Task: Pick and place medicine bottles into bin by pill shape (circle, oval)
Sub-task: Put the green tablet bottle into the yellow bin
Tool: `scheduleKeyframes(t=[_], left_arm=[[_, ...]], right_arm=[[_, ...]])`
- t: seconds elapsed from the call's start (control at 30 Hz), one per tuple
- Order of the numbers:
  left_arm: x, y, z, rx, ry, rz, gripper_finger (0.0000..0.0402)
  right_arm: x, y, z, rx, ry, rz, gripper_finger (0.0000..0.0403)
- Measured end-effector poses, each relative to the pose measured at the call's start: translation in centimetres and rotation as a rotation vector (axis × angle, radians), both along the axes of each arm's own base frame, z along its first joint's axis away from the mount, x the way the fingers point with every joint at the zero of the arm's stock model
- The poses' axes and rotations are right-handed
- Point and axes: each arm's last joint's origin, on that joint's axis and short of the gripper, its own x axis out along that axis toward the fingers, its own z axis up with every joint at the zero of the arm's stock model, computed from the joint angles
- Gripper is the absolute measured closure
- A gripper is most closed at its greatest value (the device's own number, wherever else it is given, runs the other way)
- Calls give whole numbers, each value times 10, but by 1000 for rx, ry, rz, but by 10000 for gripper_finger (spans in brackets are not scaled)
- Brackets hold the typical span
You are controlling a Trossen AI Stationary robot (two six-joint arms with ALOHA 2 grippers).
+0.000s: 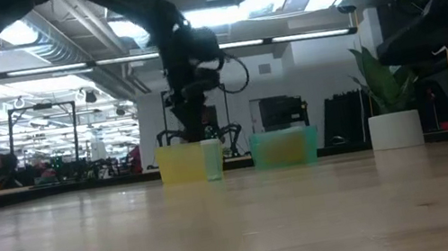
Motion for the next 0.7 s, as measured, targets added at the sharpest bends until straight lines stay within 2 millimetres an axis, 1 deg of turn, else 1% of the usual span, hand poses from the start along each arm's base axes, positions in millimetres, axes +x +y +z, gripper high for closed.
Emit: scheduleKeyframes(t=[0.13,0.27,0.37,0.47,0.53,0.6,0.7], left_arm=[[1,-19,23,19,-31,-9,258],[5,-53,37,-11,-10,-35,260],[11,-82,38,-44,38,-75,260],[13,-113,36,-80,126,-121,260],[14,-133,36,-60,190,-168,260],[17,-148,36,-12,227,-214,260],[21,-164,36,38,241,-255,260]], right_arm=[[0,0,0,0,0,0,245],[0,0,0,0,1,0,245],[0,0,0,0,0,0,245],[0,0,0,0,1,0,245],[0,0,0,0,0,0,245],[0,0,0,0,0,0,245],[0,0,0,0,0,0,245]])
